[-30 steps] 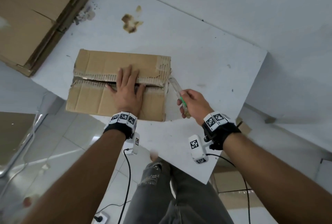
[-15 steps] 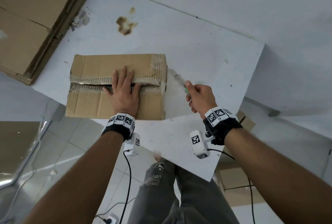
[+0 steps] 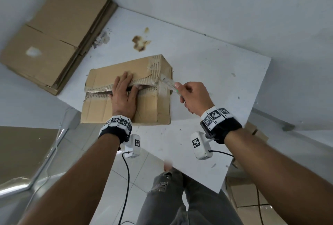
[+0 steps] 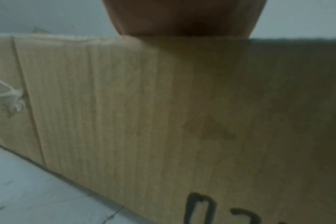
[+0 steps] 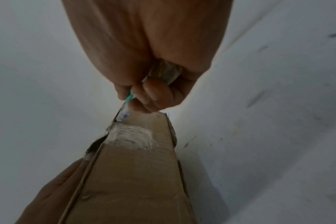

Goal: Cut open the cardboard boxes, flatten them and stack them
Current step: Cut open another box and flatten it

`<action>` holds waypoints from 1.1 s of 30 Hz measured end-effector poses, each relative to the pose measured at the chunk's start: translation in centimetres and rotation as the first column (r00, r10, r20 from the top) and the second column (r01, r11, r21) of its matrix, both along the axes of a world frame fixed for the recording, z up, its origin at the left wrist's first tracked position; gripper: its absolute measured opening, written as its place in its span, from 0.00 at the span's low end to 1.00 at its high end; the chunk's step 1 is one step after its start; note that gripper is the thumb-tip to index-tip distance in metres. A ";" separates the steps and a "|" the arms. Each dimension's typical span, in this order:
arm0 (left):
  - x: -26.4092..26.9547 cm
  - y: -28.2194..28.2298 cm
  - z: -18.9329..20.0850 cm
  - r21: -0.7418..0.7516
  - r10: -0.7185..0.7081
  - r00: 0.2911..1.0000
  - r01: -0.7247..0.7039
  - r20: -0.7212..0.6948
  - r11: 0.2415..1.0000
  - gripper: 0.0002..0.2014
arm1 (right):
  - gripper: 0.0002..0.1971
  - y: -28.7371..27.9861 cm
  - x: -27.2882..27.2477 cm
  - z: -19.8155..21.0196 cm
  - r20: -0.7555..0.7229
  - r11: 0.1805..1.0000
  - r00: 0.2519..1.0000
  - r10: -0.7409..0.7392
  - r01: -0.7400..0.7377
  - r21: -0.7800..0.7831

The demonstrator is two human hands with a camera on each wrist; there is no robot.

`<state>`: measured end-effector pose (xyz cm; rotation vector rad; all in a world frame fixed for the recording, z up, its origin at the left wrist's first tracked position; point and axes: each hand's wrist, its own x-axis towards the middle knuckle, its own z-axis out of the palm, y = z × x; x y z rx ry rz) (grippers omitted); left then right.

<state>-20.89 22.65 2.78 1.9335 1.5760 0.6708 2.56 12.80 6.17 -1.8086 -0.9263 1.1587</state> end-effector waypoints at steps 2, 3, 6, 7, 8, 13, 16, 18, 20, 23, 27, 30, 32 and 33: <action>-0.1 0.2 -0.2 -0.014 -0.002 1.000 0.002 -0.002 1.000 0.28 | 0.27 0.0 0.2 0.6 0.019 0.996 0.996 0.082 -0.082 -0.033; -0.2 0.2 -0.2 -0.018 -0.010 1.000 0.010 -0.018 1.000 0.27 | 0.26 -0.1 0.6 0.9 0.028 0.991 0.992 0.124 -0.122 -0.060; -0.5 -0.3 -1.0 -0.003 -0.045 0.998 0.045 -0.040 0.999 0.24 | 0.24 -1.4 2.5 1.4 0.120 0.934 0.935 0.333 -0.310 -0.178; -0.1 -0.5 -1.2 -0.003 -0.028 0.999 0.028 -0.023 1.000 0.24 | 0.25 -2.3 2.9 1.3 0.150 0.896 0.896 0.418 -0.379 -0.233; 0.5 -0.4 -1.3 -0.024 0.002 1.000 -0.002 -0.001 1.000 0.25 | 0.26 -3.4 3.2 0.9 0.173 0.865 0.863 0.474 -0.419 -0.278; 2.4 -0.2 -2.8 -0.124 -0.070 0.975 0.044 -0.212 0.991 0.24 | 0.24 -7.5 4.0 -2.0 0.225 0.939 0.932 0.284 -0.222 -0.262; 1.3 -1.5 -2.9 0.090 -0.129 0.930 0.170 -0.344 0.981 0.21 | 0.17 -8.1 4.4 -3.2 0.213 0.969 0.964 0.160 -0.113 -0.220; 0.9 -2.9 -3.1 0.144 -0.182 0.896 0.259 -0.405 0.955 0.21 | 0.12 -8.0 4.2 -3.7 0.182 0.976 0.971 0.152 -0.118 -0.182; 0.6 -3.8 -3.8 0.089 -0.253 0.860 0.323 -0.444 0.942 0.23 | 0.09 -7.5 3.6 -3.9 0.140 0.981 0.980 0.140 -0.119 -0.153; 1.1 -3.0 -4.4 0.058 -0.267 0.819 0.342 -0.508 0.938 0.27 | 0.09 -6.8 3.0 -4.0 0.138 0.984 0.983 0.119 -0.098 -0.150; 2.7 -0.7 -2.4 0.030 -0.250 0.796 0.319 -0.551 0.947 0.32 | 0.09 -5.4 3.1 -1.8 0.271 0.991 0.955 0.123 -0.102 -0.089; 2.5 1.5 1.1 0.106 -0.190 0.920 0.238 -0.342 0.965 0.30 | 0.11 -3.2 3.9 2.5 0.425 0.982 0.895 0.136 -0.177 0.059; 1.8 3.3 4.5 0.139 -0.148 0.972 0.174 -0.182 0.975 0.27 | 0.12 -1.2 4.3 6.2 0.524 0.954 0.838 0.150 -0.261 0.145; 1.6 4.1 6.4 0.148 -0.136 0.984 0.153 -0.117 0.977 0.27 | 0.12 -0.1 4.3 8.2 0.556 0.935 0.816 0.159 -0.306 0.182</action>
